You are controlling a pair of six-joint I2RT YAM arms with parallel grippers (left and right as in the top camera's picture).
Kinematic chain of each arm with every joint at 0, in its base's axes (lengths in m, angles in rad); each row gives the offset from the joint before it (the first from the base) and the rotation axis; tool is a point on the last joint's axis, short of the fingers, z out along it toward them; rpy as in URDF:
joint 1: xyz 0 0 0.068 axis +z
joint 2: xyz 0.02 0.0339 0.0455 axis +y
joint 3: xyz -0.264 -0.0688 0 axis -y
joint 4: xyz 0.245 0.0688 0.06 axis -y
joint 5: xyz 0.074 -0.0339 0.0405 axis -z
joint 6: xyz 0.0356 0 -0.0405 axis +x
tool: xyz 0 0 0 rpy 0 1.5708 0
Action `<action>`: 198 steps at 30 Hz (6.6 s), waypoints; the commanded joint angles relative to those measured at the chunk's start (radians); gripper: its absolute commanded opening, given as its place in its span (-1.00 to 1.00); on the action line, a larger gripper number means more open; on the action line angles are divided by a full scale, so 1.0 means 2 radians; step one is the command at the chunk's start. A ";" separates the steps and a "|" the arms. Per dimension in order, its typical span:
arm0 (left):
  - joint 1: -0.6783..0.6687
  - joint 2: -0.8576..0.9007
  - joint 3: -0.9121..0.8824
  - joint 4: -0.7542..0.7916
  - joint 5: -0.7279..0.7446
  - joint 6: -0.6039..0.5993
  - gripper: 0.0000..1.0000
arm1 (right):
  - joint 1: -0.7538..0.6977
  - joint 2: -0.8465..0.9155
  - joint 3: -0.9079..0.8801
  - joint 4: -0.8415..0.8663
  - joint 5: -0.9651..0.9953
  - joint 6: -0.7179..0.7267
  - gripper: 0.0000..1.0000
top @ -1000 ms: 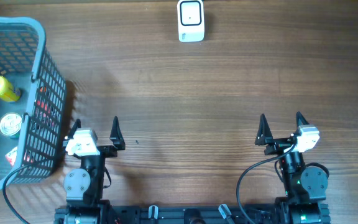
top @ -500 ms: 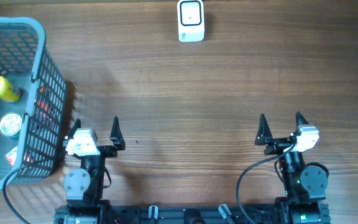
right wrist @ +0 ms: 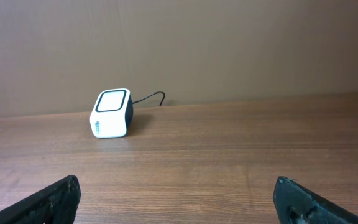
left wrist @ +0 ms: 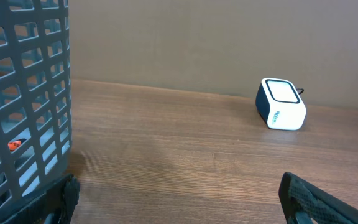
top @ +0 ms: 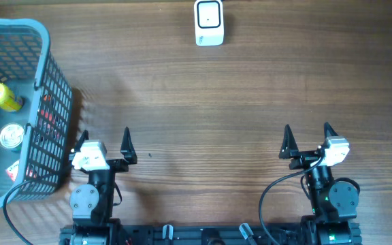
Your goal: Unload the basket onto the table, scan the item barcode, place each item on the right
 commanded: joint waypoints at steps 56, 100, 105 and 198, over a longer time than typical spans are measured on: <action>0.004 0.003 -0.004 0.000 0.004 0.010 1.00 | -0.002 0.004 0.000 0.001 -0.006 -0.002 1.00; 0.004 0.285 0.322 -0.005 0.078 -0.082 1.00 | -0.002 0.004 0.000 0.002 -0.030 0.037 1.00; 0.011 0.451 0.566 -0.160 0.078 -0.066 1.00 | -0.002 0.004 0.000 0.002 -0.031 0.051 1.00; 0.305 0.799 0.708 -0.161 0.036 -0.087 0.25 | -0.002 0.121 0.000 0.006 -0.027 0.049 1.00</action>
